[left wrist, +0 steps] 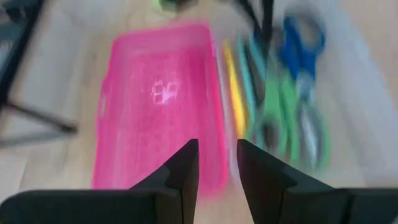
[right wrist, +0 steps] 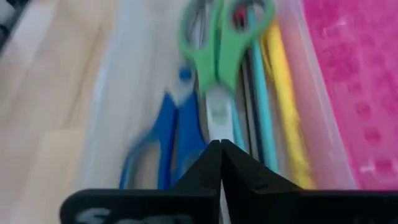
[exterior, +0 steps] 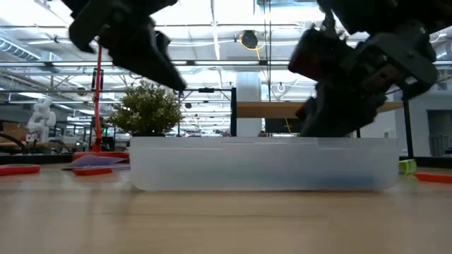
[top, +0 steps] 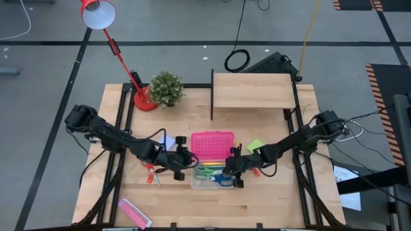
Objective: Pack school essentials
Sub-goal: Put the green scissors into the pink supply box, then put the red scissors into the pink supply box
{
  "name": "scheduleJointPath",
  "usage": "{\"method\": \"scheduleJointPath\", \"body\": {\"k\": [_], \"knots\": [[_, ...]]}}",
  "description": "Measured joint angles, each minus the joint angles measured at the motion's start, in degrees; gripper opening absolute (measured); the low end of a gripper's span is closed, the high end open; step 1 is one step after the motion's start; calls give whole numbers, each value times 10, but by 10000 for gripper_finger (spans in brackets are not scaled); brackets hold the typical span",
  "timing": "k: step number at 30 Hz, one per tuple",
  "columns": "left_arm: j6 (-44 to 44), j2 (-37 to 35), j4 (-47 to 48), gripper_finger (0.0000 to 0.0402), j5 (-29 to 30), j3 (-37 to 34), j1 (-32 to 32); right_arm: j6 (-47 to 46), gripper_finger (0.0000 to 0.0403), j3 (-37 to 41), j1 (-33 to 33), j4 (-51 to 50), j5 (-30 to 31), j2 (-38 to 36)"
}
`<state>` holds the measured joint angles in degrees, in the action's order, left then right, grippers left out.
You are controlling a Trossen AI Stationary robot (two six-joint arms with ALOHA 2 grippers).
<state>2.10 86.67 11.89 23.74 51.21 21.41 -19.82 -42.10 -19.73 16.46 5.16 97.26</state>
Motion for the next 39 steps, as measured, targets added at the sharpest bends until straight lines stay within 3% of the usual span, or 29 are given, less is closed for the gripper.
{"method": "scheduleJointPath", "body": {"k": [7,11,15,21,26,29,39], "knots": [[8,-2,-2,113,3,-2,11,15,0,-4,1,-5,-9,-26],[62,-10,39,113,3,-1,32,17,0,-1,-7,-18,-9,-70],[158,-30,126,113,-7,-3,62,33,0,-2,-26,-31,-8,-117],[263,-66,276,113,-107,-1,106,58,0,-3,-50,-46,-8,-152],[308,-85,412,113,-139,-1,129,60,0,-2,-55,-54,-8,-158],[289,-91,490,114,-147,-3,136,60,0,-3,-55,-52,-7,-158],[31,-80,519,115,-178,-57,118,56,0,-3,-64,-47,-5,-158]]}}
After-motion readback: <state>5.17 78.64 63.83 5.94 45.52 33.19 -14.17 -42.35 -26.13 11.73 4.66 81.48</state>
